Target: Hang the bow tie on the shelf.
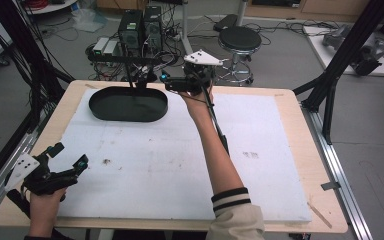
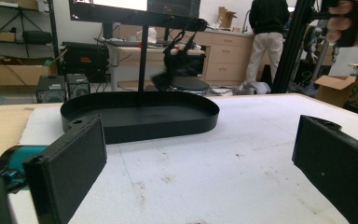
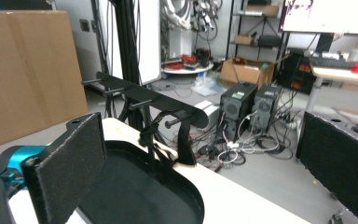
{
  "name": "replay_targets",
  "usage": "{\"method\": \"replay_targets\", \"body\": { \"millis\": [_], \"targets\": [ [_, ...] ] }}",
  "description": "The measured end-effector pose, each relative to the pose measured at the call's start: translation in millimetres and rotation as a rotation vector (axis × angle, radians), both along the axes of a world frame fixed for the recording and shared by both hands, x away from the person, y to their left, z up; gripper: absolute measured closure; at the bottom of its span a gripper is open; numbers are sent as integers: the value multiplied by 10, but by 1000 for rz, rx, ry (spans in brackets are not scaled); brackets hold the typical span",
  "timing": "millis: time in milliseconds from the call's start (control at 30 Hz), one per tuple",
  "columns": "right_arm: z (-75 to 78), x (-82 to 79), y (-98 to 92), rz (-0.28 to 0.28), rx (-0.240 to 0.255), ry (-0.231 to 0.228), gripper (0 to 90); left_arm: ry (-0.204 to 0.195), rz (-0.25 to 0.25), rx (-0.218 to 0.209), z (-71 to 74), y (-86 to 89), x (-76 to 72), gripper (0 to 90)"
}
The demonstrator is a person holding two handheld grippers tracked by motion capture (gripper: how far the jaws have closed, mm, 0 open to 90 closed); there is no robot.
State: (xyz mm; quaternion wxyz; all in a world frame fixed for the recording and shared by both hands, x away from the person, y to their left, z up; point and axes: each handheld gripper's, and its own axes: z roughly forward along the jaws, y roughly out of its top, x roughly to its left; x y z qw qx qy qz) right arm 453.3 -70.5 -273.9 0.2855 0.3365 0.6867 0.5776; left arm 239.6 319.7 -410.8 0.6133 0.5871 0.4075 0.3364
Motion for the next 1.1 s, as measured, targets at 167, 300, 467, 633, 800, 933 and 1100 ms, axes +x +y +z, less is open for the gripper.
{"method": "replay_targets", "body": {
  "millis": [167,300,467,633,800,933,1100],
  "targets": [
    [-23,-226,-147,2,-2,-4,6,-5,-10,-1,14,-31,-2,34],
    [-26,-391,-297,-12,11,-16,6,-3,-13,5,20,-38,-3,33],
    [-19,-594,-512,-35,41,-39,7,-2,-13,7,22,-41,-4,33],
    [-55,-841,-722,-52,66,-70,6,-1,-12,16,19,-42,-2,34],
    [-135,-1122,-955,-91,56,-101,7,-1,-12,17,20,-59,-8,34],
    [-211,-1327,-1164,-107,55,-102,7,3,-15,33,21,-69,-12,33],
    [-321,-1543,-1423,-146,75,-102,7,4,-7,38,20,-60,-15,34]
  ]
}}
